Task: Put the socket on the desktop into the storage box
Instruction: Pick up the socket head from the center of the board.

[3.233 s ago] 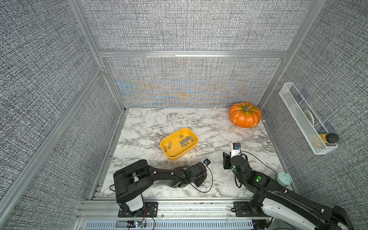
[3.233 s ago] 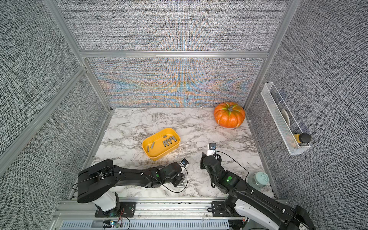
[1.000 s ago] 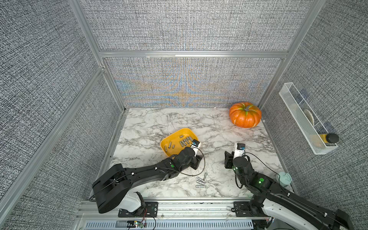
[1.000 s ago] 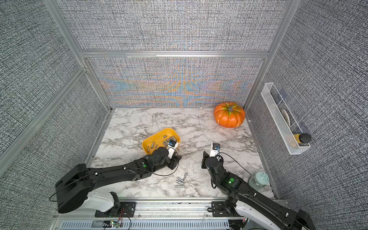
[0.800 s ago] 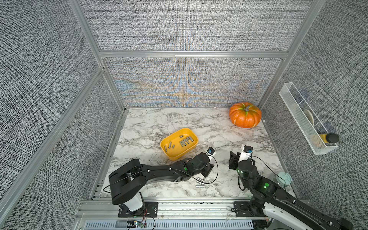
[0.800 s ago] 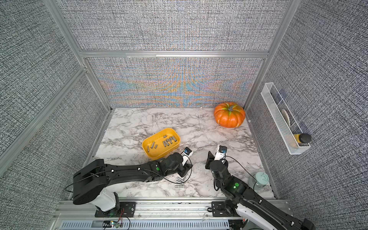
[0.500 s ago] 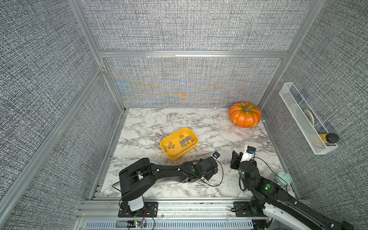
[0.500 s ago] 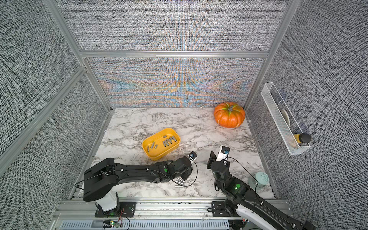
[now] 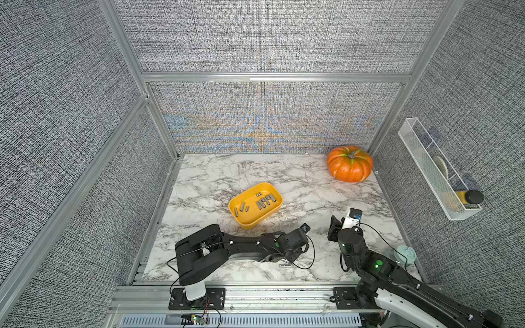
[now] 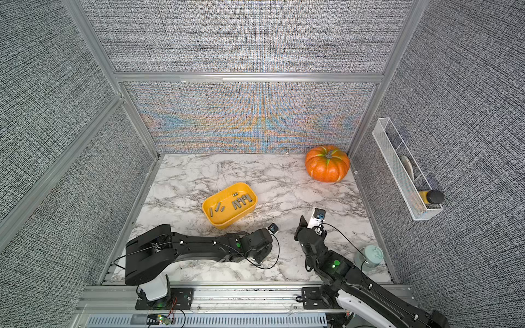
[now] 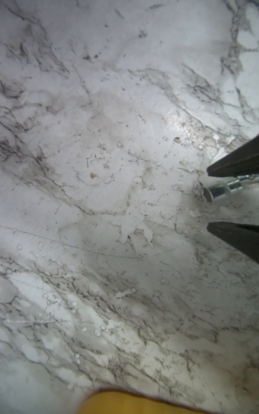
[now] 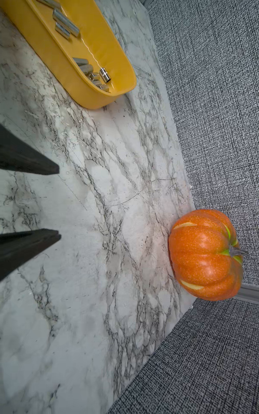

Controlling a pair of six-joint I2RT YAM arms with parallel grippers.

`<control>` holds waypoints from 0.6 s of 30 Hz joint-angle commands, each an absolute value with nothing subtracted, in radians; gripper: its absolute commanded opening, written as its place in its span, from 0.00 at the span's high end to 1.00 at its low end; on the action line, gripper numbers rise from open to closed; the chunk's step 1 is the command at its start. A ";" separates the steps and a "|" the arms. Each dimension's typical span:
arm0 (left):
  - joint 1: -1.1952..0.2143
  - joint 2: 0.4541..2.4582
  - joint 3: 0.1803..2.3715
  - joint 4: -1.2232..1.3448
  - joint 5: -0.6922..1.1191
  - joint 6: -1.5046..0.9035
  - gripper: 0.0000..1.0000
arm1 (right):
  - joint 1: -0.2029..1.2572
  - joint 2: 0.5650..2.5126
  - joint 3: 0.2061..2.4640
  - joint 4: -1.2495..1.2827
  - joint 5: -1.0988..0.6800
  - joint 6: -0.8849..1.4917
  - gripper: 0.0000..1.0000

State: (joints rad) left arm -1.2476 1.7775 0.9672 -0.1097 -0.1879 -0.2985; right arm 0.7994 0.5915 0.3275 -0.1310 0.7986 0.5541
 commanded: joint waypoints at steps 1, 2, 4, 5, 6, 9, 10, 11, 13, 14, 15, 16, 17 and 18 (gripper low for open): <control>-1.247 1.792 0.974 -0.116 -0.201 -0.290 0.60 | 0.800 0.593 0.333 -0.130 0.815 0.557 0.55; -1.247 1.798 0.976 -0.117 -0.204 -0.288 0.61 | 0.800 0.593 0.334 -0.130 0.815 0.557 0.55; -1.246 1.811 0.981 -0.116 -0.198 -0.286 0.62 | 0.799 0.592 0.334 -0.130 0.813 0.555 0.55; -1.246 1.817 0.986 -0.117 -0.195 -0.287 0.63 | 0.799 0.592 0.334 -0.130 0.813 0.555 0.55; -1.247 1.821 0.989 -0.118 -0.192 -0.286 0.63 | 0.800 0.590 0.334 -0.131 0.813 0.555 0.55; -1.246 1.833 0.995 -0.122 -0.201 -0.286 0.66 | 0.799 0.589 0.333 -0.130 0.811 0.555 0.55; -1.247 1.837 0.996 -0.123 -0.206 -0.287 0.68 | 0.800 0.590 0.333 -0.130 0.810 0.555 0.55; -1.246 1.840 0.997 -0.125 -0.207 -0.288 0.70 | 0.800 0.591 0.334 -0.129 0.807 0.555 0.55; -1.247 1.843 1.001 -0.130 -0.209 -0.288 0.74 | 0.800 0.592 0.336 -0.129 0.806 0.555 0.55; -1.247 1.845 1.002 -0.129 -0.209 -0.290 0.75 | 0.799 0.592 0.335 -0.128 0.805 0.555 0.55; -1.247 1.844 1.000 -0.130 -0.208 -0.290 0.76 | 0.799 0.591 0.334 -0.127 0.804 0.555 0.54; -1.247 1.843 0.999 -0.131 -0.207 -0.290 0.78 | 0.800 0.594 0.334 -0.127 0.803 0.555 0.55; -1.246 1.840 0.998 -0.131 -0.208 -0.290 0.80 | 0.800 0.594 0.334 -0.127 0.802 0.555 0.55; -1.246 1.837 0.995 -0.132 -0.209 -0.290 0.81 | 0.800 0.594 0.334 -0.127 0.803 0.555 0.54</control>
State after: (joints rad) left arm -1.2472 1.8404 0.9970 -0.1211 -0.1925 -0.2924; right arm 0.7994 0.5919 0.3275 -0.1307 0.8017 0.5541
